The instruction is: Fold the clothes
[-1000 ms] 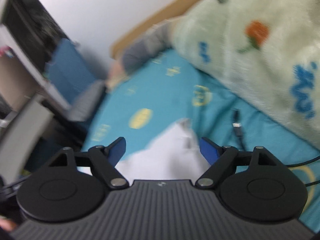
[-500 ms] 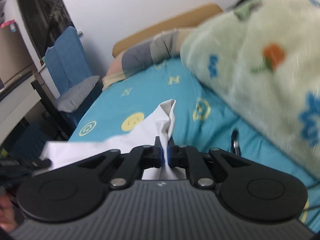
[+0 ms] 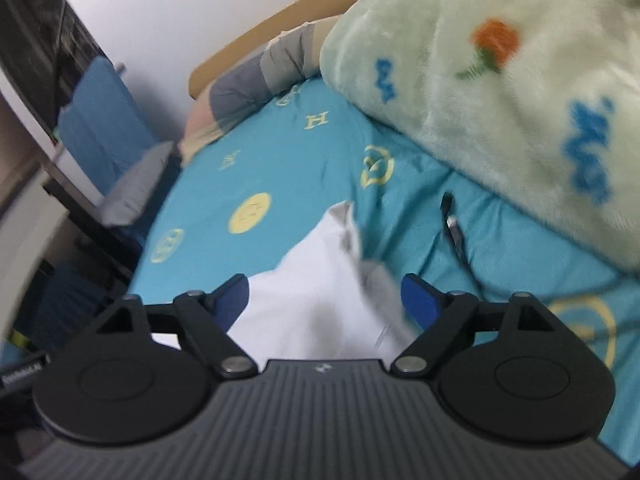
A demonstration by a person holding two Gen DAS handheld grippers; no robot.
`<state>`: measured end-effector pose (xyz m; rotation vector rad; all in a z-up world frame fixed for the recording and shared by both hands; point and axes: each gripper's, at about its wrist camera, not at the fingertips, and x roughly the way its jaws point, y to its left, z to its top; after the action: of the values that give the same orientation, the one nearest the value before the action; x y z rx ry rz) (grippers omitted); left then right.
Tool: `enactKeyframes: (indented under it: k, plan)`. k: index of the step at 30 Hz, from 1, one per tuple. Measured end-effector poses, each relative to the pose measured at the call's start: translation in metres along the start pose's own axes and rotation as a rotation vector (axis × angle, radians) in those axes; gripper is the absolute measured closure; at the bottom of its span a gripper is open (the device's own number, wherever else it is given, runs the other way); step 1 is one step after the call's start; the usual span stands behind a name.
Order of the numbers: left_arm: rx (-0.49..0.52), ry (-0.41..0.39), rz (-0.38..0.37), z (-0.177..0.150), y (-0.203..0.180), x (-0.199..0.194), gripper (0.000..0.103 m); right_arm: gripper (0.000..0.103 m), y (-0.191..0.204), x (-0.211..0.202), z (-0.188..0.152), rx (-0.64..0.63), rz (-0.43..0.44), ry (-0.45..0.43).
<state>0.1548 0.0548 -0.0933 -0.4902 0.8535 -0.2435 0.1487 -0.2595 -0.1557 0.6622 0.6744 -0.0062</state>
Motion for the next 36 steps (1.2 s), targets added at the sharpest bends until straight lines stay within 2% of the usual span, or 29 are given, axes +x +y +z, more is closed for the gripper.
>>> enactKeyframes:
  k: [2,4,6,10,13,15,16,18,20,22,24,26,27,30,36]
  plan:
    - [-0.057,0.036,-0.078,-0.014,-0.002,-0.015,0.025,0.019,-0.004,-0.019,-0.009,0.097,0.051,0.026]
    - [-0.156,0.099,-0.149,-0.03,0.004,-0.021,0.022,0.016,-0.012,-0.036,-0.021,0.209,0.112,0.071]
    - [-0.27,0.167,-0.185,-0.045,0.014,-0.019,0.022,0.017,-0.02,-0.045,-0.037,0.323,0.184,0.121]
    - [-0.426,0.271,-0.176,-0.064,0.035,0.002,0.022,0.016,-0.033,-0.039,-0.065,0.476,0.195,0.239]
    - [-0.515,0.272,-0.119,-0.067,0.052,0.017,0.022,0.017,-0.044,-0.016,-0.071,0.534,0.137,0.287]
    - [-0.589,0.242,-0.047,-0.067,0.068,0.02,0.027,0.018,-0.051,-0.011,-0.072,0.571,0.109,0.258]
    - [-0.623,0.211,-0.042,-0.067,0.074,0.019,0.028,0.018,-0.054,-0.008,-0.072,0.589,0.096,0.241]
    - [-0.677,0.19,-0.041,-0.066,0.082,0.019,0.031,0.033,-0.061,-0.003,-0.073,0.625,0.07,0.208]
    - [-0.694,0.184,-0.032,-0.066,0.083,0.017,0.036,0.042,-0.062,-0.003,-0.07,0.615,0.033,0.175]
    - [-0.68,0.177,-0.019,-0.066,0.082,0.014,0.045,0.057,-0.064,-0.001,-0.069,0.614,0.021,0.158]
    - [-0.675,0.175,-0.018,-0.064,0.08,0.01,0.059,0.075,-0.064,-0.002,-0.067,0.597,0.022,0.143]
    - [-0.679,0.169,-0.03,-0.06,0.078,0.005,0.071,0.084,-0.065,-0.006,-0.064,0.567,0.039,0.117]
    - [-0.69,0.165,-0.041,-0.057,0.077,0.001,0.077,0.086,-0.063,-0.011,-0.061,0.55,0.051,0.101]
    - [-0.712,0.153,-0.087,-0.046,0.074,-0.013,0.084,0.088,-0.057,-0.019,-0.057,0.522,0.094,0.05]
    - [-0.686,0.154,-0.163,-0.016,0.043,-0.048,0.086,0.089,-0.032,-0.06,-0.033,0.467,0.16,-0.039]
